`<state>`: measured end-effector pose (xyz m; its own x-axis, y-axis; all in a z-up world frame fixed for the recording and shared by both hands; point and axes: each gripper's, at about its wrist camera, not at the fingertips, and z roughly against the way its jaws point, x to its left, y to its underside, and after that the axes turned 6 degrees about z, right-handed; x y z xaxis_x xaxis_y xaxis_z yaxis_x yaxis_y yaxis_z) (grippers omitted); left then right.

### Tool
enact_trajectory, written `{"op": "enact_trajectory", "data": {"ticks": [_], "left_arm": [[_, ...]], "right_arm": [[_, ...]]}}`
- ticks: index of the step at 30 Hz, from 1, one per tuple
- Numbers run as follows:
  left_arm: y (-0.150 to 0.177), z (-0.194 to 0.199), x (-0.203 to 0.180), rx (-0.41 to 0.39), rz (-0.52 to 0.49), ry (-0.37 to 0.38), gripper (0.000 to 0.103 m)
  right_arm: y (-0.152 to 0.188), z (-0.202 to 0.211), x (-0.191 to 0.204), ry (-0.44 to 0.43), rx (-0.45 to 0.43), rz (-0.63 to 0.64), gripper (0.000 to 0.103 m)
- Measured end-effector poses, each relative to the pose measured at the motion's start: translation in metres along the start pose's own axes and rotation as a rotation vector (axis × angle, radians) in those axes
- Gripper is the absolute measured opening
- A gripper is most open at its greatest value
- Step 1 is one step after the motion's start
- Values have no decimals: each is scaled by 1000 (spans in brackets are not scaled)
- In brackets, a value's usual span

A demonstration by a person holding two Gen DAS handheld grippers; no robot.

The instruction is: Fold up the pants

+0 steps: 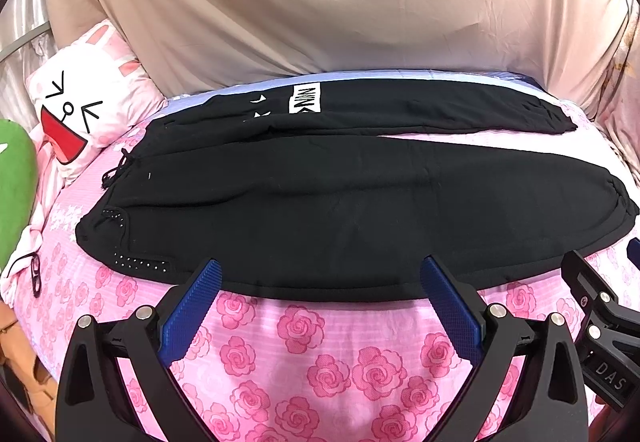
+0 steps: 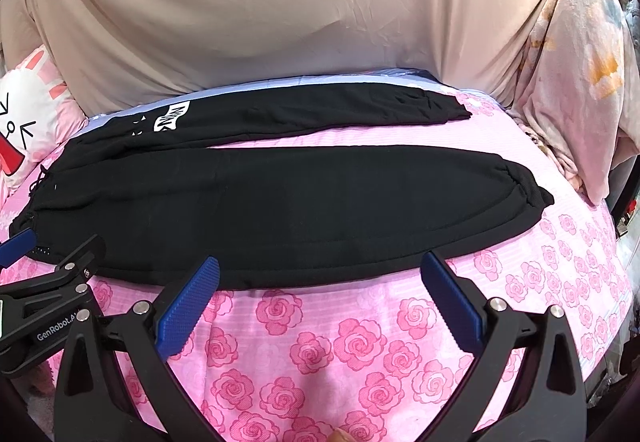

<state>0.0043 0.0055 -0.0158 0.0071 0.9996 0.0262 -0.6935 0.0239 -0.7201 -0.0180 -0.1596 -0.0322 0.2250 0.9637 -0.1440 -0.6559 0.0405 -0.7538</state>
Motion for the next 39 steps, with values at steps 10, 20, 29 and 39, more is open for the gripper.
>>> {"op": "enact_trajectory", "data": {"ticks": [10, 20, 29, 39], "left_arm": [[0, -1, -2, 2, 1, -5, 98], [1, -2, -4, 7, -2, -3, 98], [1, -2, -4, 7, -3, -4, 98], [1, -3, -5, 8, -3, -5, 98]], "right_arm": [[0, 0, 2, 1, 3, -1, 98], [2, -3, 0, -2, 9, -3, 98], [2, -3, 1, -3, 11, -2, 98], [0, -5, 2, 0, 11, 0, 98]]}}
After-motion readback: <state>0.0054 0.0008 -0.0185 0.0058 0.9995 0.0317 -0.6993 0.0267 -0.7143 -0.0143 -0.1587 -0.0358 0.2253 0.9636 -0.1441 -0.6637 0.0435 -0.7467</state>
